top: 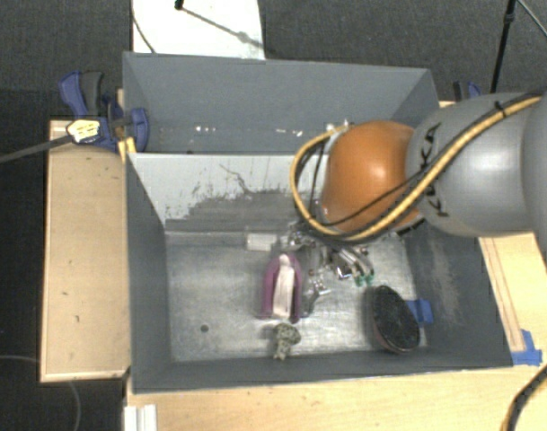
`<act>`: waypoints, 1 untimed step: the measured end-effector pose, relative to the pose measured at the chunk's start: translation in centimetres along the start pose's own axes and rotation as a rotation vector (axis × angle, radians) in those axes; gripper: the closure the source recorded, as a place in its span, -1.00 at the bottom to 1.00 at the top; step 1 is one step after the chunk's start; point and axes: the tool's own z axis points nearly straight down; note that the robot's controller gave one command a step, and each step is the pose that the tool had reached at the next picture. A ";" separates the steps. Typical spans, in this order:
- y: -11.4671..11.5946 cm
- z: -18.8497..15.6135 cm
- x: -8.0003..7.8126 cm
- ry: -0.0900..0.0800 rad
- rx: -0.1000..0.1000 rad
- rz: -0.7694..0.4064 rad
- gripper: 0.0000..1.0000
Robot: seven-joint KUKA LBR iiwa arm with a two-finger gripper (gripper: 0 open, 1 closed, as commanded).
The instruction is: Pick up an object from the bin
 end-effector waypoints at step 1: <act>-0.2 2.0 0.6 -0.028 0.005 -0.392 -1.00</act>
Offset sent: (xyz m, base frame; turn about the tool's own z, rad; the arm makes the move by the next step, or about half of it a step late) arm -0.0184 -0.0069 -0.0399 -0.4177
